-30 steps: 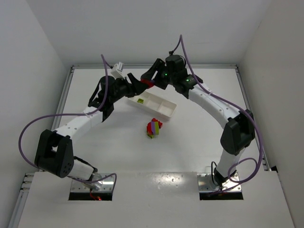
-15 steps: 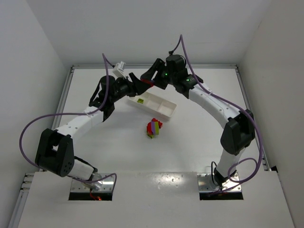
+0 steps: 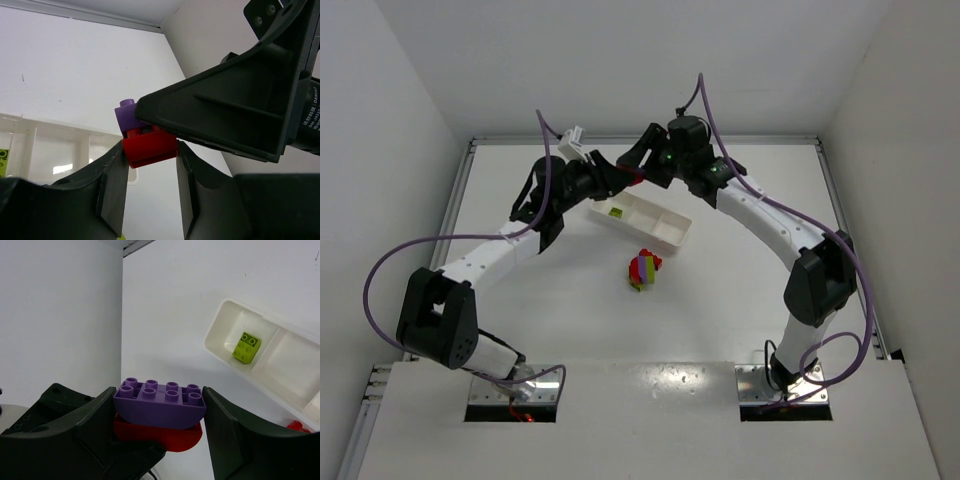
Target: Sort the legos into containers by color
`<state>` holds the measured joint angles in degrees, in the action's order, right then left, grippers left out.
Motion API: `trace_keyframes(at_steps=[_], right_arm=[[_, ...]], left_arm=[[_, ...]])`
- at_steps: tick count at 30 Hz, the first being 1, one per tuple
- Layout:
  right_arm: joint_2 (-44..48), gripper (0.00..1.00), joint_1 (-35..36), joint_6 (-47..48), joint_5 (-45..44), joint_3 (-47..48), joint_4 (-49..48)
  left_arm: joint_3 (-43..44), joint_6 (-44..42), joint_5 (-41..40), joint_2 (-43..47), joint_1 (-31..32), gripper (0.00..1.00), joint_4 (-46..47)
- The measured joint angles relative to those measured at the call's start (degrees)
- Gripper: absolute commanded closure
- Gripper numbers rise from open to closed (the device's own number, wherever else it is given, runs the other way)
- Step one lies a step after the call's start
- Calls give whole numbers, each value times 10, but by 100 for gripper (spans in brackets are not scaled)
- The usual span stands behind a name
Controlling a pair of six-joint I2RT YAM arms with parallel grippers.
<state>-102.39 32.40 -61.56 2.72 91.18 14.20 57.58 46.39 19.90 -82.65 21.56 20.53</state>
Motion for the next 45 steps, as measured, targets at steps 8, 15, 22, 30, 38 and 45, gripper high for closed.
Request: trace_keyframes(at_steps=[8,15,22,30,38,45], right_arm=[[0,100,0,0,-8,-3,2],[0,100,-5,1,7,-3,17],[0,100,-10,5,42,-2,32],[1,100,-85,25,-5,-9,8],[18,100,-134,82,-29,-61,1],[95,100,-125,235,43,-158,2]], left_arm=[[0,6,-5,0,6,100,-12],[-19,8,-30,19,19,100,-18],[-44,4,-51,44,29,100,-21],[-84,-10,-36,91,43,100,-72],[-71,-64,-38,87,43,100,-110],[62,-169,-50,-16,43,100,-188]])
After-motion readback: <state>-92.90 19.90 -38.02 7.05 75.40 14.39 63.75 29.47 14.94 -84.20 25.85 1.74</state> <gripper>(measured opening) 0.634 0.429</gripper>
